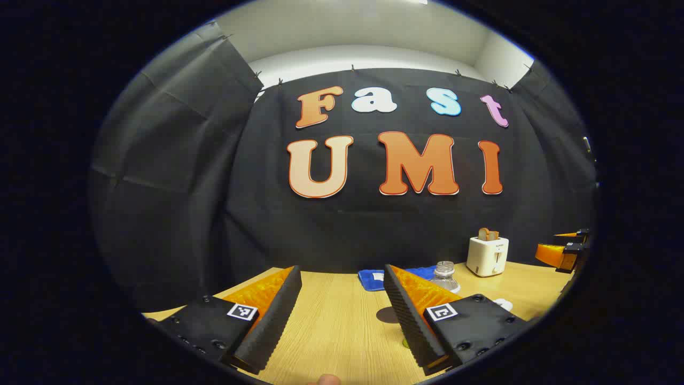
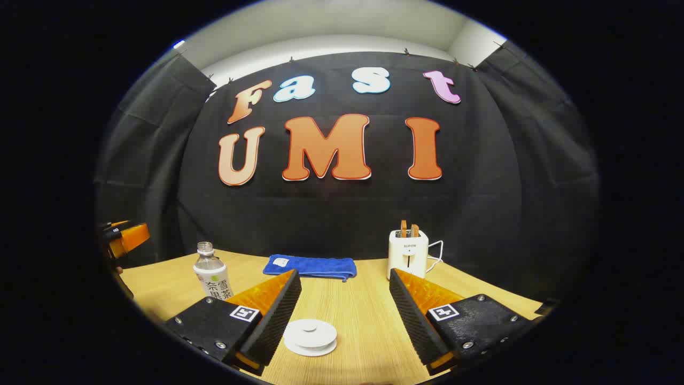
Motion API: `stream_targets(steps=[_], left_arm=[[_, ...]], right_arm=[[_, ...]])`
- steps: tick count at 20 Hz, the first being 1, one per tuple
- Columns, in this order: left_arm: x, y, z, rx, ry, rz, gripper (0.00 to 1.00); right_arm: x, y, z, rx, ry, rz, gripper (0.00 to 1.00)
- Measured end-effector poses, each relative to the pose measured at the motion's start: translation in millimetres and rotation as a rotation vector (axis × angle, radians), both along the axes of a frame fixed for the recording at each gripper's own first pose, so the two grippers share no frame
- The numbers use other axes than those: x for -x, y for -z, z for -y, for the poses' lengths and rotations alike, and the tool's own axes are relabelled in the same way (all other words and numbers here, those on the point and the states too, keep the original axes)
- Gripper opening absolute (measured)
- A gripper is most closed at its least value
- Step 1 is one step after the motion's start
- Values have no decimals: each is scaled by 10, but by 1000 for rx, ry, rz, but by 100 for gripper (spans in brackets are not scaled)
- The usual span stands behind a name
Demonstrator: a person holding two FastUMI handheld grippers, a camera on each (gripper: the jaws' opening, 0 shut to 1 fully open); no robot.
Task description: Open the teacup lid with one hand, grasp the water bottle and pour water into the teacup with the other hand; after pouring, place the water bottle on the coaster and then close the teacup lid.
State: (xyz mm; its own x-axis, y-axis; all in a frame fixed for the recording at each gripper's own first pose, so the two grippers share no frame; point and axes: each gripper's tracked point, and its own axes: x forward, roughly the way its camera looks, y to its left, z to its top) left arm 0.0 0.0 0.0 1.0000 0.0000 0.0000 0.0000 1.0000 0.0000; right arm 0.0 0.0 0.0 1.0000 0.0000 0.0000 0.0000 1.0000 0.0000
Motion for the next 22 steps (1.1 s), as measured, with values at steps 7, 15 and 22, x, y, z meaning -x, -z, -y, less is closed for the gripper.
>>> stream_targets(steps=[7, 15, 22], left_arm=[[-43, 123, 74, 8, 18, -38, 99], [-72, 195, 124, 19, 31, -57, 99], [-85, 297, 214, -8, 43, -77, 99]], right_arm=[[20, 81, 32, 57, 6, -46, 99], [49, 75, 110, 50, 29, -45, 99], [-7, 161, 107, 50, 37, -66, 99]])
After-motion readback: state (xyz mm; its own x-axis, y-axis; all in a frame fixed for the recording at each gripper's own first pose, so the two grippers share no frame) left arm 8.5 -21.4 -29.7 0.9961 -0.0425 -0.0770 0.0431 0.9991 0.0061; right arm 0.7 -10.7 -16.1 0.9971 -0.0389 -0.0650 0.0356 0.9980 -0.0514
